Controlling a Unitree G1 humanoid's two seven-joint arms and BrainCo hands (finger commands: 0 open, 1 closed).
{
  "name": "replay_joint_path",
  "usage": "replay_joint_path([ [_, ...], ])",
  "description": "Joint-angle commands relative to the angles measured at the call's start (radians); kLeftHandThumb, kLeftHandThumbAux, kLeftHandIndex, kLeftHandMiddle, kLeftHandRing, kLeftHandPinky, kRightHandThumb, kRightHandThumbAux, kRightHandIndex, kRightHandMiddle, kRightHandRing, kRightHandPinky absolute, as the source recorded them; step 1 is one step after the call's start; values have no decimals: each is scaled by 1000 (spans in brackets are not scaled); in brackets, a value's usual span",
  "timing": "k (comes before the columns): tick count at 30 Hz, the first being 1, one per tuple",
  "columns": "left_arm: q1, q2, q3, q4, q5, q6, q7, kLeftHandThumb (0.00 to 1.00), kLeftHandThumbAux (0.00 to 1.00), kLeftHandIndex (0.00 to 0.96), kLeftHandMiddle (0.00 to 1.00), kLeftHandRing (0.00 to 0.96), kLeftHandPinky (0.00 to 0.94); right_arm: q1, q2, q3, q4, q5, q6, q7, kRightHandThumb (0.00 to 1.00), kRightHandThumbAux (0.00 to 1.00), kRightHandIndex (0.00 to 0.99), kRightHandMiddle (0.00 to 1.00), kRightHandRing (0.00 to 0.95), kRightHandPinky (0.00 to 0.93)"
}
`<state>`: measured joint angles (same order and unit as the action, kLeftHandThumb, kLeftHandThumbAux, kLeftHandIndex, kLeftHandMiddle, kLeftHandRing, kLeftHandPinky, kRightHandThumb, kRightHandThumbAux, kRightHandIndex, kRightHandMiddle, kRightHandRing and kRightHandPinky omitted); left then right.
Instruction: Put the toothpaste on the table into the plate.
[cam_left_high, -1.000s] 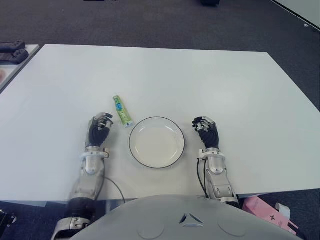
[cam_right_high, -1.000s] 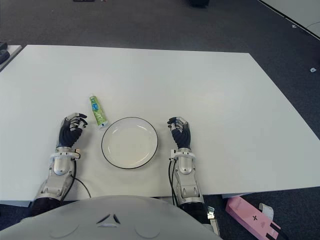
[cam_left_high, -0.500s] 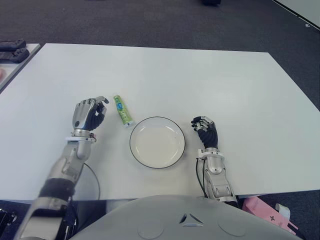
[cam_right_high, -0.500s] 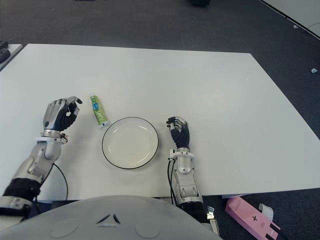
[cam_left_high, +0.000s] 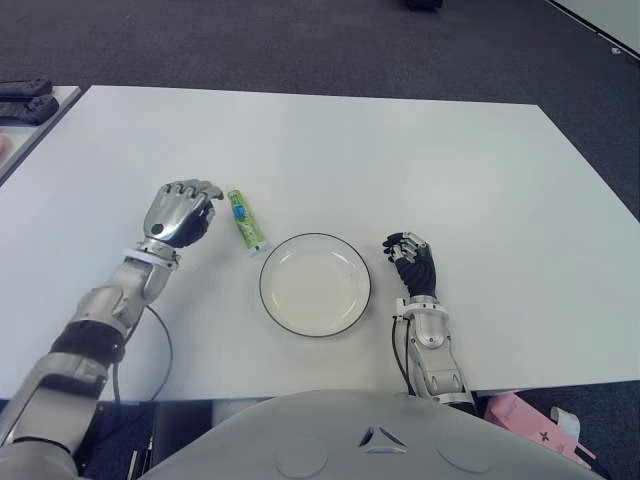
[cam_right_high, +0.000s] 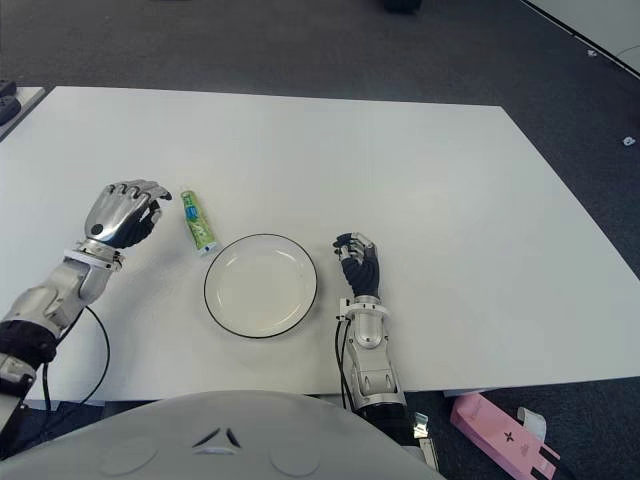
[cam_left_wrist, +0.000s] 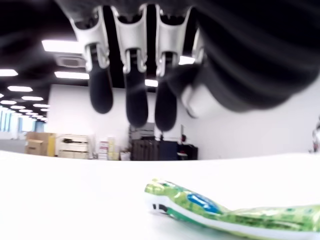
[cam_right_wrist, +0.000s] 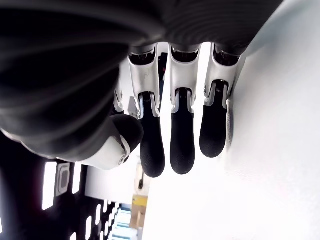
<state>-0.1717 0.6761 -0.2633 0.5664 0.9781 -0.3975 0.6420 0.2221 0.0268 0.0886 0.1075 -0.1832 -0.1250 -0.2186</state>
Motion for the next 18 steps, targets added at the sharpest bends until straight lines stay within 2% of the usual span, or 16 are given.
replay_joint_path([
  [1,-76,36,-68,80,70,26,27,487,649,78,170,186,217,14,2,-2,24,-5,23,2,717,730,427,497,485,468],
  [5,-126,56,-129,110,140,66,66,507,518,17,62,63,80,17,3,-2,22,-4,22,1,716,729,427,496,482,466],
  [8,-153,63,-170,129,177,94,89,512,459,5,20,20,27,18,4,-2,20,-4,22,0,715,729,427,496,481,466],
  [13,-203,63,-241,180,232,133,131,522,379,0,3,3,4,21,4,0,19,-7,18,-4,716,729,427,496,480,466],
  [18,-316,3,-381,395,334,187,209,555,304,0,0,0,0,25,1,1,21,-11,10,-8,717,729,427,495,479,465],
])
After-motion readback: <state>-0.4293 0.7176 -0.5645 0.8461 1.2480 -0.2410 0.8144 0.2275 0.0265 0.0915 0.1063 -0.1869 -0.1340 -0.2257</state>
